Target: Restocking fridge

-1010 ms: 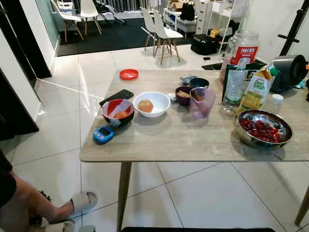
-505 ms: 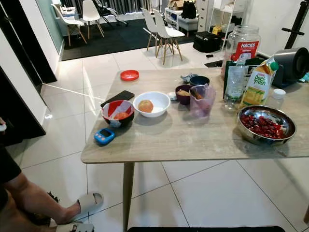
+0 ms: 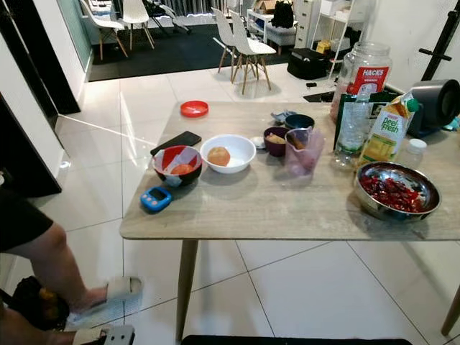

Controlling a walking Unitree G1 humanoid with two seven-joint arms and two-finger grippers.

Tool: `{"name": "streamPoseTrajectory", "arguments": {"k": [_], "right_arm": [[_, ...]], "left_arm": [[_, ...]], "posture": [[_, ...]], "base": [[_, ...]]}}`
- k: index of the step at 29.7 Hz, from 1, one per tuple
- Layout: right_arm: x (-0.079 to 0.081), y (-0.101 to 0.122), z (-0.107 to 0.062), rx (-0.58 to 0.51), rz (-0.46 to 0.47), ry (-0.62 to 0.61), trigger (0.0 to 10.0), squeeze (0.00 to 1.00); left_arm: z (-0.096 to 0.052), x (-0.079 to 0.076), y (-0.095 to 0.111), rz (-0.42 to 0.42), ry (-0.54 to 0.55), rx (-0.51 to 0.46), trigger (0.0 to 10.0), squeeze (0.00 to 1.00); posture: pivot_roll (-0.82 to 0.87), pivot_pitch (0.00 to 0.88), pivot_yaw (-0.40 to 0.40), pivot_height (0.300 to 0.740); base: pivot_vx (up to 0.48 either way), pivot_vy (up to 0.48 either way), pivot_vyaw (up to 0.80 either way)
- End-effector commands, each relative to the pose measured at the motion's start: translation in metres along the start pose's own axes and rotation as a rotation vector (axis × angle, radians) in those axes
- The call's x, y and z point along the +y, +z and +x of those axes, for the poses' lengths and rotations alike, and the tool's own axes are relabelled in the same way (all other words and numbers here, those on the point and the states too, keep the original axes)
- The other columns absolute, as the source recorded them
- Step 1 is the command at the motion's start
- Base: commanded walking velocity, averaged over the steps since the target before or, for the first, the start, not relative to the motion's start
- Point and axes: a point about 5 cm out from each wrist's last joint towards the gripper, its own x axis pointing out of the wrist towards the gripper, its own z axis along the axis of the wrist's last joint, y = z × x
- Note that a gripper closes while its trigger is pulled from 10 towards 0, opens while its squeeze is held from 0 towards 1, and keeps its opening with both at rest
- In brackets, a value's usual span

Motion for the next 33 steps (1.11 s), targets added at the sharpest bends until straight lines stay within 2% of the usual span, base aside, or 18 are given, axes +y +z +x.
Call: {"name": "streamPoseTrajectory", "arguments": {"k": [1, 2, 4, 6, 18, 23, 26, 33], "right_arm": [[-0.007, 0.014, 0.0, -0.042, -0.009, -0.006, 10.0, 0.0], [-0.007, 0.014, 0.0, -0.042, -0.009, -0.006, 10.0, 0.0], [-0.027, 0.031, -0.002, -0.066, -0.02, -0.024, 10.0, 0.0], [-0.028, 0.031, -0.002, -0.065, -0.019, -0.026, 10.0, 0.0], [-0.017, 0.036, -0.001, -0.076, -0.033, -0.009, 10.0, 0.0], [-0.013, 0.036, -0.001, -0.078, -0.032, -0.001, 10.0, 0.0], [-0.015, 0.028, -0.001, -0.057, -0.03, -0.003, 10.0, 0.0], [-0.016, 0.023, -0.001, -0.04, -0.032, -0.003, 10.0, 0.0]], "left_arm": [[-0.002, 0.008, -0.003, -0.015, 0.028, 0.013, 10.0, 0.0], [-0.002, 0.008, -0.003, -0.015, 0.028, 0.013, 10.0, 0.0], [-0.003, 0.008, -0.007, -0.014, 0.032, 0.033, 10.0, 0.0], [-0.003, 0.008, -0.007, -0.01, 0.032, 0.035, 10.0, 0.0], [0.0, 0.013, 0.021, 0.031, 0.032, -0.031, 10.0, 0.0], [-0.001, 0.011, 0.011, 0.036, 0.025, -0.002, 10.0, 0.0], [-0.001, 0.007, 0.001, 0.04, 0.014, 0.024, 10.0, 0.0], [0.0, 0.003, 0.003, 0.043, 0.006, 0.023, 10.0, 0.0]], "posture": [[0.0, 0.0, -0.003, 0.74], [0.0, 0.0, -0.003, 0.74], [-0.02, 0.0, 0.015, 0.74], [-0.02, 0.0, 0.015, 0.74], [0.02, 0.0, 0.031, 0.74], [0.01, 0.0, 0.038, 0.74], [0.0, 0.0, 0.037, 0.74], [0.0, 0.0, 0.03, 0.74]], "base": [[0.0, 0.0, 0.0], [0.0, 0.0, 0.0], [0.0, 0.0, 0.0], [0.0, 0.0, 0.0], [0.0, 0.0, 0.0], [0.0, 0.0, 0.0], [0.0, 0.0, 0.0], [0.0, 0.0, 0.0]]}}
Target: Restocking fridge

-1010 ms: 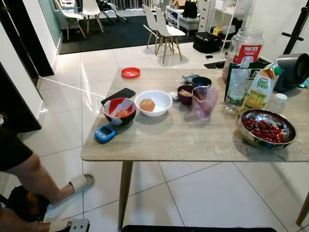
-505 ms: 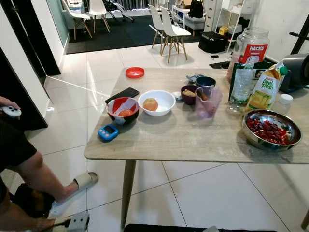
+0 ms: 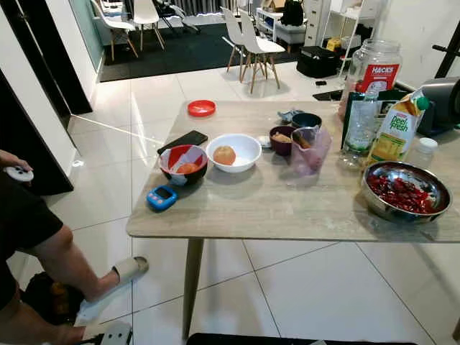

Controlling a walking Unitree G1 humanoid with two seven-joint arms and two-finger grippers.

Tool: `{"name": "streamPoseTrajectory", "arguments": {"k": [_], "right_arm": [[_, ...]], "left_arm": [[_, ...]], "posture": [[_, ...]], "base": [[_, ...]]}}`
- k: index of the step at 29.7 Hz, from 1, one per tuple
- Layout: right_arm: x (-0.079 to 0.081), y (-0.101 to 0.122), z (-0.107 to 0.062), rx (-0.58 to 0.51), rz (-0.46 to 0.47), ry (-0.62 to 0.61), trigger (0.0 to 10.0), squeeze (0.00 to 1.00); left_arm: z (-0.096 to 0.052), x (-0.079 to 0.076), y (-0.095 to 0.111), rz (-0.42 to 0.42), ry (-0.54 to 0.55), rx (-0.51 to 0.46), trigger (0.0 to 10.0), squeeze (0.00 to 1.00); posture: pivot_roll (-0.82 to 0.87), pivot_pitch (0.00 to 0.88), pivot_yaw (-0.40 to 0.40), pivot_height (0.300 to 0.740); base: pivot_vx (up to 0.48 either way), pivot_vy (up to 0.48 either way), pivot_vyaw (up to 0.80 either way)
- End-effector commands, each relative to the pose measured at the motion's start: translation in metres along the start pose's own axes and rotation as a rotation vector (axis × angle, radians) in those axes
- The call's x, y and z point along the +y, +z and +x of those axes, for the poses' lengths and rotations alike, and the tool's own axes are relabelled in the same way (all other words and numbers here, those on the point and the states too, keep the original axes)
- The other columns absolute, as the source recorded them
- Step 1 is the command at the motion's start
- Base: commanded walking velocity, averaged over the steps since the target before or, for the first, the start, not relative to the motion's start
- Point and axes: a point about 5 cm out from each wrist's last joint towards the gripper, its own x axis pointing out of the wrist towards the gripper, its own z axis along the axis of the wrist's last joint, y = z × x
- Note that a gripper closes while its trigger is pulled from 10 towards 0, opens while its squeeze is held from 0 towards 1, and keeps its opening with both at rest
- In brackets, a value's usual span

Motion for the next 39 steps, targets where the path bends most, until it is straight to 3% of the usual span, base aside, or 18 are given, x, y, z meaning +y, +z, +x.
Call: {"name": "streamPoseTrajectory", "arguments": {"k": [1, 26, 39], "right_arm": [[0.003, -0.002, 0.0, 0.01, -0.011, 0.011, 10.0, 0.0], [-0.002, 0.019, 0.0, -0.027, -0.046, 0.007, 10.0, 0.0], [0.005, 0.025, 0.001, -0.037, -0.069, 0.028, 10.0, 0.0]], "left_arm": [[0.0, -0.002, -0.002, 0.011, -0.006, 0.015, 10.0, 0.0], [0.002, 0.0, 0.008, 0.041, -0.004, 0.001, 10.0, 0.0], [0.002, -0.005, 0.005, 0.067, -0.011, 0.015, 10.0, 0.0]], "posture": [[0.0, 0.0, 0.03, 0.74], [0.03, 0.0, 0.015, 0.74], [0.01, 0.0, 0.028, 0.74]], "base": [[0.0, 0.0, 0.0], [0.0, 0.0, 0.0], [0.0, 0.0, 0.0]]}}
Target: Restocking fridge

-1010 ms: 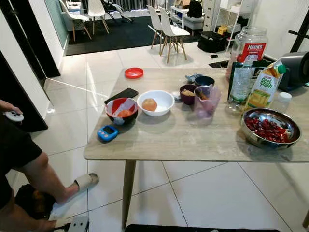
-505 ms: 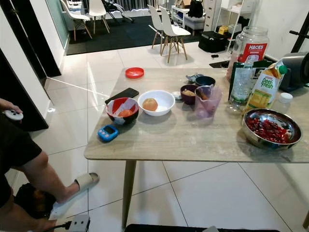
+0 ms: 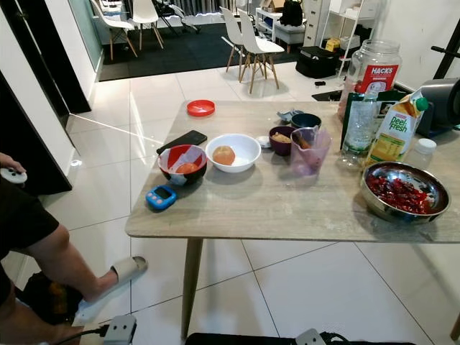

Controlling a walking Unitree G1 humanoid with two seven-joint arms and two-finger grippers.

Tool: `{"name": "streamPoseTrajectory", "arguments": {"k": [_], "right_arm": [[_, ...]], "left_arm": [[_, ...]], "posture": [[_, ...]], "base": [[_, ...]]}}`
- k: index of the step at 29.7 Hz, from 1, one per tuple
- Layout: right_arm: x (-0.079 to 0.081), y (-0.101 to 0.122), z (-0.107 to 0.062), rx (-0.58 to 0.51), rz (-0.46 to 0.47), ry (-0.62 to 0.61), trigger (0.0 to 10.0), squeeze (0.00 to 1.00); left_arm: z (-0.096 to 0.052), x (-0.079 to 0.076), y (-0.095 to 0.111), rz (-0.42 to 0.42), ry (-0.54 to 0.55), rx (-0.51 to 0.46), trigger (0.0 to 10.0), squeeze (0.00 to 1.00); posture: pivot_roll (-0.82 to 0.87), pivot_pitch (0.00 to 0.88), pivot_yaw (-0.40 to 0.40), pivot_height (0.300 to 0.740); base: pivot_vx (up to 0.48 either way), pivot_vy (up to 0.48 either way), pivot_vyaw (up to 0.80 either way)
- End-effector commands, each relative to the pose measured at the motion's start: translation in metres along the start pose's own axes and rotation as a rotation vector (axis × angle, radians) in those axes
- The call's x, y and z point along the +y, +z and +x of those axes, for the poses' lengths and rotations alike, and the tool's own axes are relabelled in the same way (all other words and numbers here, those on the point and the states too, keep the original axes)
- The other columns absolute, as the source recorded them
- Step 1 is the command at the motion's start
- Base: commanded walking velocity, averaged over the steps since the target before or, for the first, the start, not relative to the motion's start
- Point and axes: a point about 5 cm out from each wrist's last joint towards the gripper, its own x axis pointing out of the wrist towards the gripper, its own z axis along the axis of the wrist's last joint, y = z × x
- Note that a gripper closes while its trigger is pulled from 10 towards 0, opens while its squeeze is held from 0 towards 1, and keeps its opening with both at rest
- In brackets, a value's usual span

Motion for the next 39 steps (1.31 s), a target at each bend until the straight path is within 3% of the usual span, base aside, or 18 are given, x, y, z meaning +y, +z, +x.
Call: {"name": "streamPoseTrajectory", "arguments": {"k": [1, 16, 17, 24, 31, 39], "right_arm": [[0.0057, 0.0006, 0.0004, 0.003, -0.006, 0.017, 10.0, 0.0], [0.0037, -0.0026, 0.0002, 0.011, -0.012, 0.015, 10.0, 0.0], [0.0032, -0.0016, 0.0002, 0.007, -0.011, 0.013, 10.0, 0.0], [0.0023, -0.0039, 0.0001, 0.012, -0.021, 0.013, 10.0, 0.0], [0.0003, -0.0034, -0.0001, 0.011, -0.022, 0.009, 10.0, 0.0], [-0.0009, -0.0007, -0.0001, 0.009, -0.035, 0.009, 10.0, 0.0]], "left_arm": [[-0.0003, -0.0016, -0.0058, 0.009, 0.0, 0.027, 10.0, 0.0], [-0.0003, 0.0029, -0.0039, 0.119, 0.086, 0.029, 10.0, 0.0], [-0.0006, 0.0046, -0.0034, 0.079, 0.092, 0.022, 10.0, 0.0], [-0.0009, 0.0053, -0.002, 0.012, 0.058, 0.009, 10.0, 0.0], [-0.0012, 0.0059, -0.0039, 0.003, 0.055, 0.026, 10.0, 0.0], [-0.002, 0.005, -0.0097, -0.007, 0.046, 0.044, 10.0, 0.0]], "posture": [[0.01, 0.0, 0.028, 0.74], [0.0, 0.0, 0.033, 0.74], [0.0, 0.0, 0.035, 0.74], [0.01, 0.0, 0.034, 0.74], [0.01, 0.0, 0.037, 0.74], [0.01, 0.0, 0.029, 0.74]], "base": [[0.0, 0.0, 0.0], [0.0, 0.0, 0.0], [0.0, 0.0, 0.0], [0.0, 0.0, 0.0], [0.0, 0.0, 0.0], [0.0, -0.377, 0.0]]}}
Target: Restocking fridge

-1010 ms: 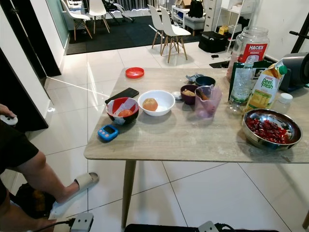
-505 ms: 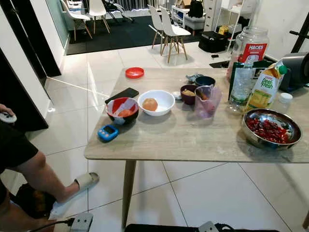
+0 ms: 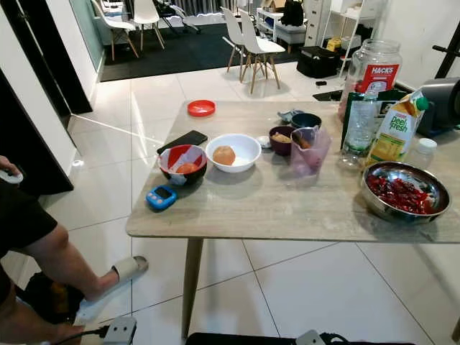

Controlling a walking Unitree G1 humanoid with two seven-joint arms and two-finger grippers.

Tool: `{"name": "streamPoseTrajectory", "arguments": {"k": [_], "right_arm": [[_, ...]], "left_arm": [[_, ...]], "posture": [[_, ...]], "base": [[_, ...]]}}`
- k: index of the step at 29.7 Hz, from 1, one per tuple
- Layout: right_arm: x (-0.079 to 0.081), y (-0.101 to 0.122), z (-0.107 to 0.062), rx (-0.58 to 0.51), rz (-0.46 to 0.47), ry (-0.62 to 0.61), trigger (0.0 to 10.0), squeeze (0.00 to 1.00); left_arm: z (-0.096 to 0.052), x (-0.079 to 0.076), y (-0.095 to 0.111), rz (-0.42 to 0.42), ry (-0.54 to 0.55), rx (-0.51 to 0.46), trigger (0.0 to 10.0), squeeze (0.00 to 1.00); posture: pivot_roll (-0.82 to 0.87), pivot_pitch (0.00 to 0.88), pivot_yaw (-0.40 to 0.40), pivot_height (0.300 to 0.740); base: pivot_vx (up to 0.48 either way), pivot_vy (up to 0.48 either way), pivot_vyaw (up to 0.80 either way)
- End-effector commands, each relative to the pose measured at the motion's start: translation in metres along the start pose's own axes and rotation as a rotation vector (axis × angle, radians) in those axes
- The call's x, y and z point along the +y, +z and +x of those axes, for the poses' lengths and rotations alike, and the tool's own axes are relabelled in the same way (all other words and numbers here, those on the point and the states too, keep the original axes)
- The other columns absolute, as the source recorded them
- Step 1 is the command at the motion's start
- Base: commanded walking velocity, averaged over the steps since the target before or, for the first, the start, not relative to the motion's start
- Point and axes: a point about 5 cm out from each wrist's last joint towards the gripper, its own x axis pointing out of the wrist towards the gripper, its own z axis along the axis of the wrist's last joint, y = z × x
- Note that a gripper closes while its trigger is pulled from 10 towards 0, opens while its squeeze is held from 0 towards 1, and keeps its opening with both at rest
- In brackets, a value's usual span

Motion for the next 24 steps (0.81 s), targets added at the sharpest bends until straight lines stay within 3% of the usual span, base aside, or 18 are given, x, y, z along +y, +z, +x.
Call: {"name": "streamPoseTrajectory", "arguments": {"k": [1, 24], "right_arm": [[0.0, 0.002, 0.0, 0.001, -0.014, 0.007, 10.0, 0.0], [0.004, 0.013, 0.0, -0.024, -0.019, 0.008, 10.0, 0.0]], "left_arm": [[-0.001, 0.002, -0.007, -0.009, -0.002, 0.033, 10.0, 0.0], [-0.002, 0.0, -0.011, -0.007, -0.012, 0.048, 10.0, 0.0]], "posture": [[0.01, 0.0, 0.029, 0.74], [0.01, 0.0, 0.02, 0.74]], "base": [[0.0, -0.428, 0.0], [0.0, -0.431, 0.0]]}}
